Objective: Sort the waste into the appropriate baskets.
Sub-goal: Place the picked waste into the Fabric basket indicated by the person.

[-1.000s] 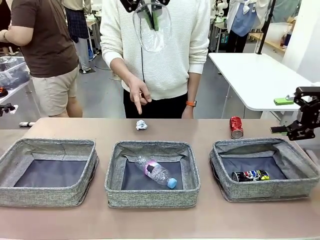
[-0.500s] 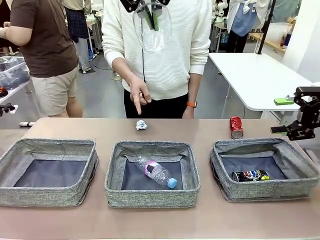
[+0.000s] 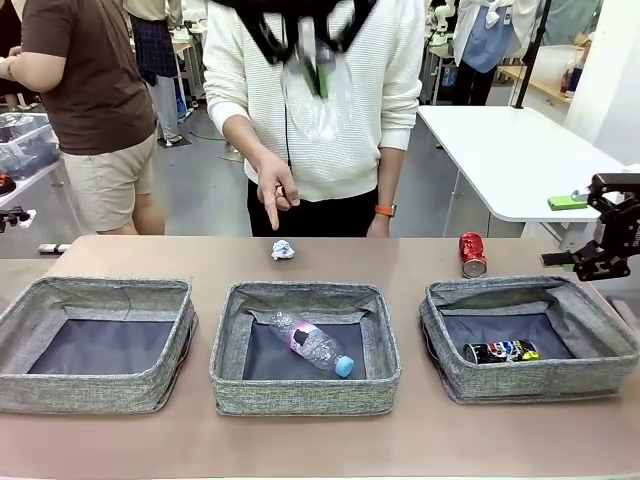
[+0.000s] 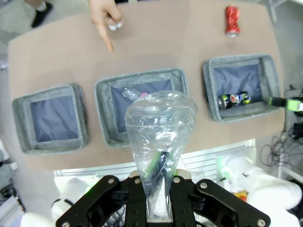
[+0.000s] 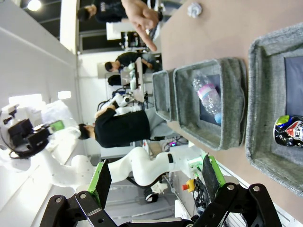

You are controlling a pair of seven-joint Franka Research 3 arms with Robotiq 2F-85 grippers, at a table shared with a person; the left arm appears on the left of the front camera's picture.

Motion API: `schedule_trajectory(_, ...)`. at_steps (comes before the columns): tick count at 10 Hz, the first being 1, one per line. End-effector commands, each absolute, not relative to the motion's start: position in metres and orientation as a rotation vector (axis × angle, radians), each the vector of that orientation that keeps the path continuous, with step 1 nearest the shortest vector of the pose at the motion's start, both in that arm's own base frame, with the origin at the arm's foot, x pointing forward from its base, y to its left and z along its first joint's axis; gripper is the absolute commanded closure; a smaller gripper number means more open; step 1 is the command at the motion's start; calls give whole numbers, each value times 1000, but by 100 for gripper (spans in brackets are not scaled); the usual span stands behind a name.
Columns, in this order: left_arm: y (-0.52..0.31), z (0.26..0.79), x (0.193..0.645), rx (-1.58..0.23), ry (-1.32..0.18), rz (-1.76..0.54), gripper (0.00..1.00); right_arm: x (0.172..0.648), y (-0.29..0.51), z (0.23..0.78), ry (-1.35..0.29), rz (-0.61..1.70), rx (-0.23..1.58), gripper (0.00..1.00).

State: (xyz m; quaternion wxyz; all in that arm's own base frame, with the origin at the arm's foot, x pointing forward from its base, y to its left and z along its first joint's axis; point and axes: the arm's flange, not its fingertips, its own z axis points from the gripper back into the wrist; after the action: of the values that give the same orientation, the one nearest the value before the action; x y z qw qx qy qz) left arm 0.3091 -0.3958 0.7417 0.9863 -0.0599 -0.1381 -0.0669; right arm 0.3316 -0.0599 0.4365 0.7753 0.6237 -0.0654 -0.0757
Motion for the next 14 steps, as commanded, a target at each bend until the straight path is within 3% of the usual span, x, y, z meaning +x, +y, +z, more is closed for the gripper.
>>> schedule_trajectory(1, -388, 666, 297, -135, -250, -126, 96, 331, -60, 440, -146, -164, 1362, 0)
schedule_trajectory(7, -407, 507, 324, -154, -199, -113, 96, 331, -60, 440, -146, -164, 1362, 0)
schedule_trajectory(13, -414, 481, 332, -133, -169, -122, 96, 331, -60, 440, -146, -164, 1362, 0)
schedule_trajectory(14, -414, 481, 332, -123, -169, -114, 77, 331, -60, 440, -146, -164, 1362, 0)
